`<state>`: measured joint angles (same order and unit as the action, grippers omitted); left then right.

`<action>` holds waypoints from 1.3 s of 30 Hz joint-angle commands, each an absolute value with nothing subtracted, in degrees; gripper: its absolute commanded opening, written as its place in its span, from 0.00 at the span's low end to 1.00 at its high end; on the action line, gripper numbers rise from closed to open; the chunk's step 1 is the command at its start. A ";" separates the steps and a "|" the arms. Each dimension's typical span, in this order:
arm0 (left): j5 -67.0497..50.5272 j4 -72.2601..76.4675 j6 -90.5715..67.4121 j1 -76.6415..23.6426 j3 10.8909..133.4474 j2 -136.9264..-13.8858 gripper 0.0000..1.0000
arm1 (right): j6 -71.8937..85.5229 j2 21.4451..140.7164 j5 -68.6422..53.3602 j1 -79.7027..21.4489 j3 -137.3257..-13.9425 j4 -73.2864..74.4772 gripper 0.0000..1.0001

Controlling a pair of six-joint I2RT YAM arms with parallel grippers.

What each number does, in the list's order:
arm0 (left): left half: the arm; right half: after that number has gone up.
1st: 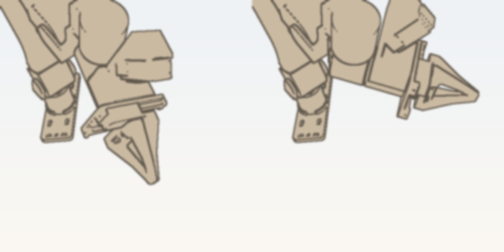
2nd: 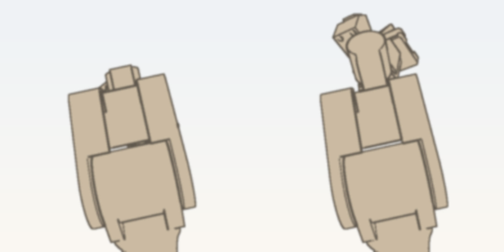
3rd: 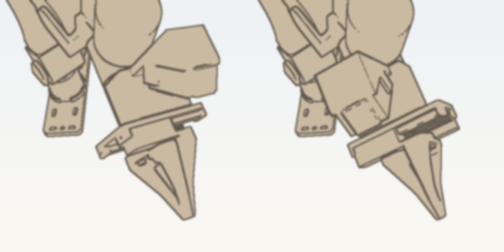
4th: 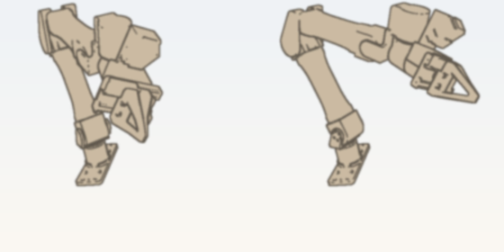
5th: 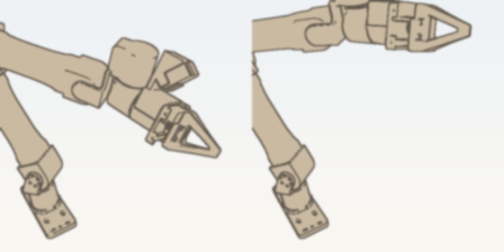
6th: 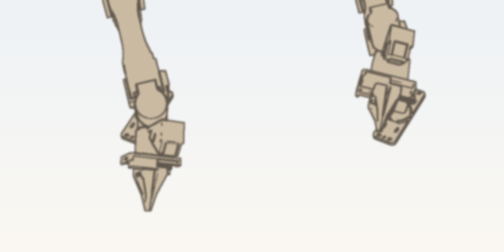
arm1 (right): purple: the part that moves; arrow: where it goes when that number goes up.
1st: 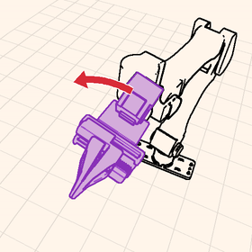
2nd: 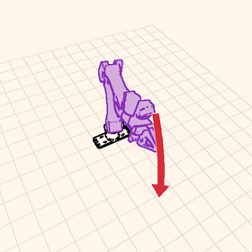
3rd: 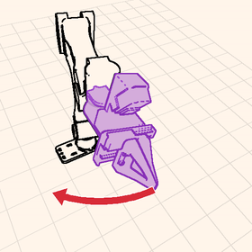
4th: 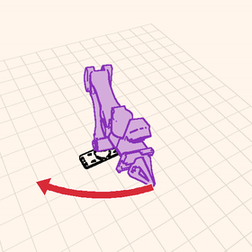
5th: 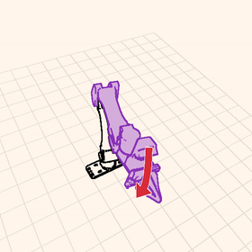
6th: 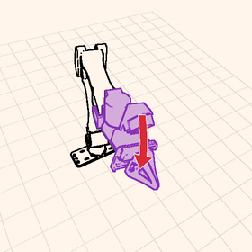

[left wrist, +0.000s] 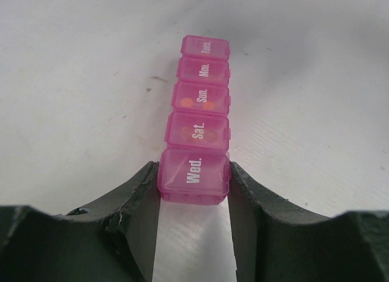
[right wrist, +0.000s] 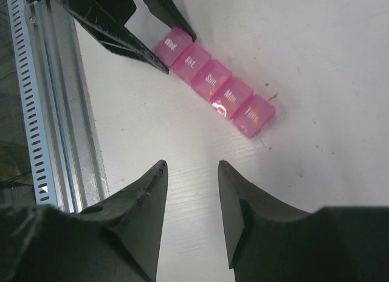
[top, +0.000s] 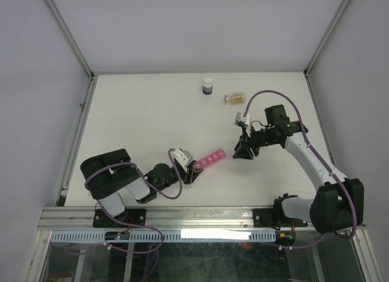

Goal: Sort the pills into containers

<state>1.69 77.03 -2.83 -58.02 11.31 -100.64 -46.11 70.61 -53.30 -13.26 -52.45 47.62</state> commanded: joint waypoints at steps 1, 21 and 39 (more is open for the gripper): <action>15.96 68.70 -11.78 -56.26 10.53 -92.13 0.08 | -44.92 68.60 -55.49 -12.75 -54.02 45.63 0.42; 55.55 -6.18 -66.52 -32.91 28.87 -81.28 0.02 | -44.69 67.14 -55.96 -12.48 -53.50 45.52 0.43; 40.43 -22.68 -67.50 -30.23 35.85 -68.90 0.99 | -37.00 61.31 -51.23 -9.83 -51.47 36.84 0.72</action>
